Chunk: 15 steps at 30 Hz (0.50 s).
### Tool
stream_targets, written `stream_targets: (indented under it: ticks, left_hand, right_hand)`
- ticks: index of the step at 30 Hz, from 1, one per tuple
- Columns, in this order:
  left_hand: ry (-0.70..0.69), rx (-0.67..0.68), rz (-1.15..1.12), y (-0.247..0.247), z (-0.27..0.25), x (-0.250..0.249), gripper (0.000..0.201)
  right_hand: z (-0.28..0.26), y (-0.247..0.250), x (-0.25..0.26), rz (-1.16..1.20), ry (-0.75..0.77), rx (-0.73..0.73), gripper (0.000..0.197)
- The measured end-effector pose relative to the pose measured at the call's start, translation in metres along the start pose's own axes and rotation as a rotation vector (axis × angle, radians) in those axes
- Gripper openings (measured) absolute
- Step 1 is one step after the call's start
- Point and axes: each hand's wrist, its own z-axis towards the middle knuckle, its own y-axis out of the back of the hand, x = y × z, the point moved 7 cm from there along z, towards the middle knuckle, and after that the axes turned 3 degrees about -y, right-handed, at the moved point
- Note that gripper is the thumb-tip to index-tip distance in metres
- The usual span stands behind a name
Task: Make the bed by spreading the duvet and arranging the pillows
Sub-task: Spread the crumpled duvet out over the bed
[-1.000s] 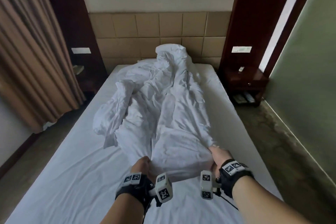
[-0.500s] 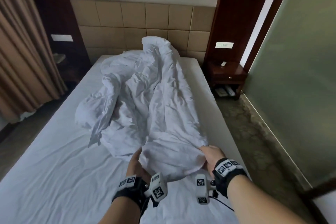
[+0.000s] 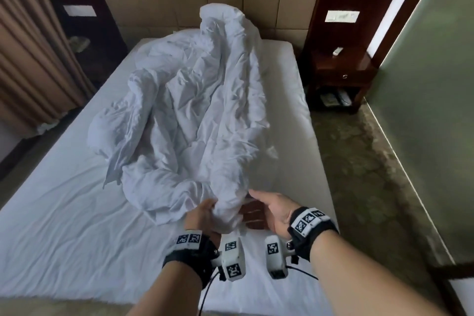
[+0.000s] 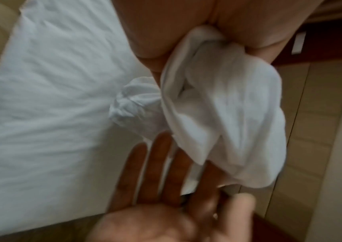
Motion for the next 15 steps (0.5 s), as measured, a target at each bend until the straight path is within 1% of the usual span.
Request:
stream_targets:
  ticks: [2,4,5,6,7,8,9,10,12,13,14,15]
  left_hand:
    - [-0.035,-0.033,-0.072,-0.009,-0.004,-0.008,0.043]
    - [-0.065,-0.009,-0.158,-0.013,-0.009,-0.014,0.037]
    - [-0.086,-0.039,-0.172,-0.007,-0.012,-0.018,0.035]
    - [-0.122,-0.056,-0.195,-0.003,-0.019,-0.025,0.034]
    - [-0.153,-0.079,-0.220,0.004,-0.025,-0.031,0.035]
    - [-0.187,-0.111,-0.253,0.013,-0.032,-0.039,0.037]
    - [-0.219,-0.148,-0.277,0.022,-0.036,-0.045,0.040]
    - [-0.238,-0.181,-0.299,0.031,-0.043,-0.052,0.042]
    - [-0.255,-0.208,-0.326,0.042,-0.056,-0.061,0.043]
    - [-0.258,-0.223,-0.326,0.048,-0.061,-0.063,0.040]
    - [-0.264,-0.238,-0.328,0.051,-0.068,-0.065,0.038]
    - [-0.273,-0.241,-0.329,0.052,-0.073,-0.068,0.037]
  right_hand:
    - [0.024,0.041,0.001,-0.021,-0.043,-0.208,0.040]
    - [0.048,0.073,-0.001,-0.097,-0.081,-0.381,0.044]
    - [0.059,0.078,-0.006,-0.129,-0.118,-0.412,0.053]
    - [0.070,0.080,-0.014,-0.138,-0.179,-0.413,0.069]
    - [0.074,0.072,-0.019,-0.143,-0.233,-0.388,0.082]
    - [0.077,0.057,-0.021,-0.145,-0.265,-0.320,0.086]
    - [0.080,0.040,-0.021,-0.127,-0.278,-0.236,0.084]
    - [0.085,0.024,-0.022,-0.090,-0.298,-0.175,0.090]
    - [0.093,-0.010,-0.026,0.018,-0.343,-0.074,0.113]
    - [0.097,-0.025,-0.027,0.075,-0.345,-0.033,0.117]
    - [0.098,-0.041,-0.025,0.156,-0.315,0.012,0.110]
    - [0.097,-0.054,-0.021,0.238,-0.274,0.055,0.098]
